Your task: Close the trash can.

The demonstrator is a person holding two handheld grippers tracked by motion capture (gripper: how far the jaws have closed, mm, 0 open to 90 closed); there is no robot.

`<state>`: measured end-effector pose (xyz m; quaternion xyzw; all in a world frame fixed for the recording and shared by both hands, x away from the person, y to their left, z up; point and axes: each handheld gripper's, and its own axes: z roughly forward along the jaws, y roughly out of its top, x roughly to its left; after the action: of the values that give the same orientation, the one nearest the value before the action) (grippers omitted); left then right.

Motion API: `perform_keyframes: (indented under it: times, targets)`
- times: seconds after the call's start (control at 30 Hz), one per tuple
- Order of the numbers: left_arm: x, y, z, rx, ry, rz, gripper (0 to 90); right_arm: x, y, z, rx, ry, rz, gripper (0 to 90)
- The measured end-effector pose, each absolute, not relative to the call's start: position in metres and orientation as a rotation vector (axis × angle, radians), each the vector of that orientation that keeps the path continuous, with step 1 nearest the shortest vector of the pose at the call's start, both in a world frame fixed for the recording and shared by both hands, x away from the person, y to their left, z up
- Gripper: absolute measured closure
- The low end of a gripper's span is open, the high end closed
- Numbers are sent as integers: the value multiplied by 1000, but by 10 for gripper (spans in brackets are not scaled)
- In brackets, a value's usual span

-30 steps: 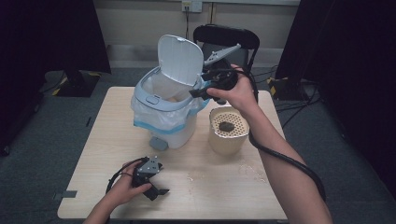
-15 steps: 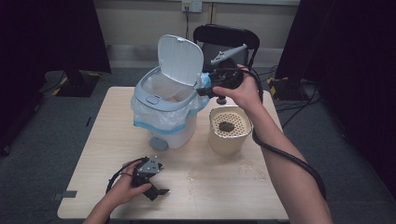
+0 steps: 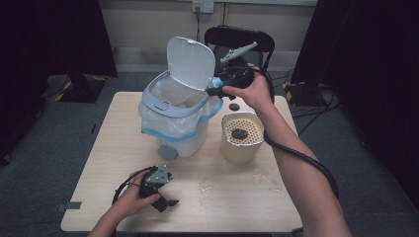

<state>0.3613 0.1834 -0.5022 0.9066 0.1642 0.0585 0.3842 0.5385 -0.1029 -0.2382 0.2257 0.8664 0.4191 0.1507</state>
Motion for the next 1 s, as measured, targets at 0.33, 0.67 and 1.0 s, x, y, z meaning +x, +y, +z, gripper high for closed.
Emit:
perform_keyframes:
  times: [0.33,0.67,1.0]
  targets:
    - [361,183,-502,2311,418,149,0,549,-96,-234,646,2478,1228,212]
    - [361,183,-502,2310,418,149,0,552,-85,-235,622,2469,1284,216]
    - [361,183,-502,2309,418,150,0,550,-84,-227,618,2437,1332,219]
